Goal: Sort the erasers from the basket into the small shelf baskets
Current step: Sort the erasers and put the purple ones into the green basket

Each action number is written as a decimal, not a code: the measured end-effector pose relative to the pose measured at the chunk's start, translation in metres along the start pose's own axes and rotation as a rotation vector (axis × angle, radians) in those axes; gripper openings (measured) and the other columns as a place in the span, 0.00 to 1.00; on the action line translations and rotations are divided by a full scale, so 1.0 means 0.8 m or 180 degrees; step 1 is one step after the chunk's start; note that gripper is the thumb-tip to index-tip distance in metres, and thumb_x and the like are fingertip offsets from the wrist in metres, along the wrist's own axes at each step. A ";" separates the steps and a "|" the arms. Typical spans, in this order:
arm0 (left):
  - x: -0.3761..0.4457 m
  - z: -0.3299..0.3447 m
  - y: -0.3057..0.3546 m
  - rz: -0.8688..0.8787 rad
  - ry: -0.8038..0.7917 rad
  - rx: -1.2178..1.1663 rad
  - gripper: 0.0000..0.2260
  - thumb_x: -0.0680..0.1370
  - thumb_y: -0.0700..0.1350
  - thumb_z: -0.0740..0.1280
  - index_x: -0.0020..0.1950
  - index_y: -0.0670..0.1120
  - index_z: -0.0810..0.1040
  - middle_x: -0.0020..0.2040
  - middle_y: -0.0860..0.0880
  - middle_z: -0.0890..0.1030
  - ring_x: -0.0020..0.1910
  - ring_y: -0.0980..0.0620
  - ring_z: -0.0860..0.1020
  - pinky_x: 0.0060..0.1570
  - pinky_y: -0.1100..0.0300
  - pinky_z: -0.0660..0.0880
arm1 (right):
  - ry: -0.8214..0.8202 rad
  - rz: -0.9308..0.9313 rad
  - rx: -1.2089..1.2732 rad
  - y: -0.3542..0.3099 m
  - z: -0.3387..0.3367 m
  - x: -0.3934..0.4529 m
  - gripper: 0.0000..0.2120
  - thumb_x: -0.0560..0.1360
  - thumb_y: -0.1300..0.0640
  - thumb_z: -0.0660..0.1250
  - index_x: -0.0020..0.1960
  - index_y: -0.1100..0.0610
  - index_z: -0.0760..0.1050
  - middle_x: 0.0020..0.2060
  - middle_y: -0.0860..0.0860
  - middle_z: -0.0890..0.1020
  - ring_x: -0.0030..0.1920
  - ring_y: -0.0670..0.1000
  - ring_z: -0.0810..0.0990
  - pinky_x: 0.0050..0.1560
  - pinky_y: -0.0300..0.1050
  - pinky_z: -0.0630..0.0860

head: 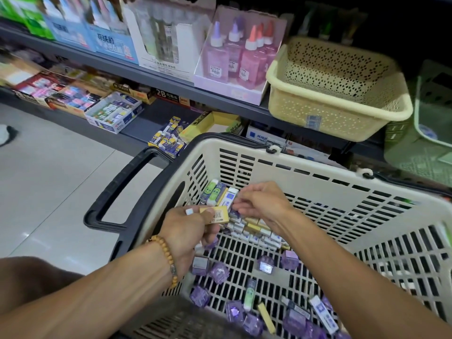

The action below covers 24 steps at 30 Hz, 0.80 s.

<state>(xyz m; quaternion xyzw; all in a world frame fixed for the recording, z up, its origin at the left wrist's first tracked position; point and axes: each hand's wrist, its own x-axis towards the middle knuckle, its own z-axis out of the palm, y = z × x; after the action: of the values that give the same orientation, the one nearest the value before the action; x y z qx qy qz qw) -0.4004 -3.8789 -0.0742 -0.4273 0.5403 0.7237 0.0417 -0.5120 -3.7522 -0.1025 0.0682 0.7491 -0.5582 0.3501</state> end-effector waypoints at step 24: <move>-0.005 0.011 0.000 0.0313 -0.0291 0.0952 0.08 0.76 0.36 0.68 0.52 0.46 0.81 0.45 0.47 0.84 0.40 0.51 0.81 0.40 0.60 0.79 | 0.0141 -0.0435 -0.0639 0.021 -0.035 -0.036 0.06 0.79 0.59 0.65 0.50 0.56 0.80 0.40 0.53 0.84 0.33 0.45 0.82 0.35 0.37 0.78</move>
<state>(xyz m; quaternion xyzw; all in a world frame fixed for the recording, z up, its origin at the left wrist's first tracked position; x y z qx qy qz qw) -0.4027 -3.8702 -0.0708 -0.3560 0.6599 0.6550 0.0939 -0.4950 -3.7128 -0.0945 -0.0061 0.8116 -0.5014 0.2998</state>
